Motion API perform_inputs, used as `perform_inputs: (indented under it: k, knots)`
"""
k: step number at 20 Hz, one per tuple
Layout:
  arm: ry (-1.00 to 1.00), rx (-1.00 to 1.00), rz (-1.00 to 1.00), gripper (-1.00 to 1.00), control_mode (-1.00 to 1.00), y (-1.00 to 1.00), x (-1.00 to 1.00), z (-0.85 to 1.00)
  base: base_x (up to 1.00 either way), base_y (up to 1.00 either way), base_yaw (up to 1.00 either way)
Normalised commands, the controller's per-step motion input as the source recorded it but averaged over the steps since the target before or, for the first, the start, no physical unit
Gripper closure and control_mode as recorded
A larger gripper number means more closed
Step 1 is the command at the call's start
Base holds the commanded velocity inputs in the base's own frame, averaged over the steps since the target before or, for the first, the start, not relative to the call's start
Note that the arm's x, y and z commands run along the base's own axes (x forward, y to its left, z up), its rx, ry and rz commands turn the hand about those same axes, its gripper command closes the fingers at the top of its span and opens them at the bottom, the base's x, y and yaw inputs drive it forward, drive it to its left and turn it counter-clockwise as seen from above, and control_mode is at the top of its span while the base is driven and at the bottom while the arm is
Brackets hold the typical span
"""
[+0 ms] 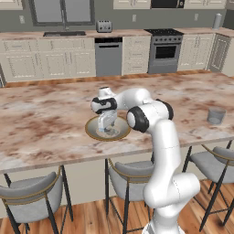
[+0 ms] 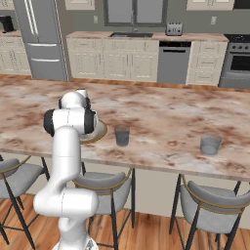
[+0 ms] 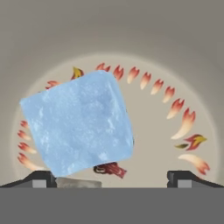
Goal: There are four ice cubes in the ice bowl. Place two ice cubes in each glass of water.
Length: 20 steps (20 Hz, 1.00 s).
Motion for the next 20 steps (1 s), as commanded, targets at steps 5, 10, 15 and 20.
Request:
perform_inputs:
  k: [5,10,15,20]
  knots:
    - [0.00,0.00,0.03,-1.00,-1.00,0.01,-0.13,0.00,0.00,0.00,0.00]
    - [0.00,0.00,0.00,-1.00,-1.00,0.06,-0.15,0.04,0.00,0.00,0.00]
    - [0.00,0.00,0.00,-1.00,-1.00,0.02,-0.13,0.00,0.00,0.00,0.00]
    - [0.00,0.00,0.00,-1.00,-1.00,0.00,0.00,0.02,0.00,0.00,0.00]
